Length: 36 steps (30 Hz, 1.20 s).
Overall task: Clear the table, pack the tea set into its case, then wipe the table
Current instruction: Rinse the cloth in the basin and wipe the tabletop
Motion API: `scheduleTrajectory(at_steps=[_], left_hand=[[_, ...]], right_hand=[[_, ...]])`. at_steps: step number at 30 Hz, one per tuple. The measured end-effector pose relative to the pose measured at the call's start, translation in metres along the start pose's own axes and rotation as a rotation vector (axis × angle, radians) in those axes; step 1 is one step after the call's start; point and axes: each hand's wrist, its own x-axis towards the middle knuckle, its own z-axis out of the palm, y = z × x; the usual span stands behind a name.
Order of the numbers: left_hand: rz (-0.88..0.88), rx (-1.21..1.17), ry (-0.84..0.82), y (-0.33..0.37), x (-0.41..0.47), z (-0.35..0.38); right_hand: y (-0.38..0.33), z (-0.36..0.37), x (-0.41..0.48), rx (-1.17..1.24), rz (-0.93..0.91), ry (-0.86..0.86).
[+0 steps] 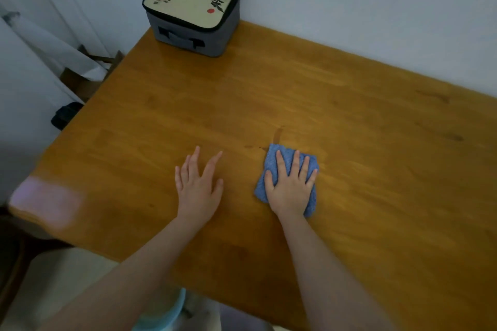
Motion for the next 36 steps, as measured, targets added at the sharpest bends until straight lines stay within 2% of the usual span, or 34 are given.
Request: scheduleTrajectory(at_steps=[4,9,15,21,29,36], left_hand=[[-0.008,-0.019,0.04,0.007,0.031,-0.006],[-0.032,-0.044,0.082,0.012,0.051,-0.013],[-0.036,-0.029,0.078,0.0,0.054,-0.012],[-0.062,-0.044,0.087,-0.008,0.038,-0.01],[-0.07,0.046,0.101,-0.018,-0.001,-0.017],[-0.033,0.066,0.08,-0.024,-0.067,-0.026]], right_hand=[[0.006,-0.014,0.073,-0.033,0.021,-0.084],[0.001,-0.03,0.148,-0.037,-0.048,-0.173],[-0.01,-0.033,0.177,-0.05,-0.122,-0.188],[-0.032,-0.022,0.134,-0.09,-0.279,-0.151],[-0.067,-0.01,0.036,-0.058,-0.424,-0.2],[-0.061,0.002,-0.064,-0.081,-0.51,-0.21]])
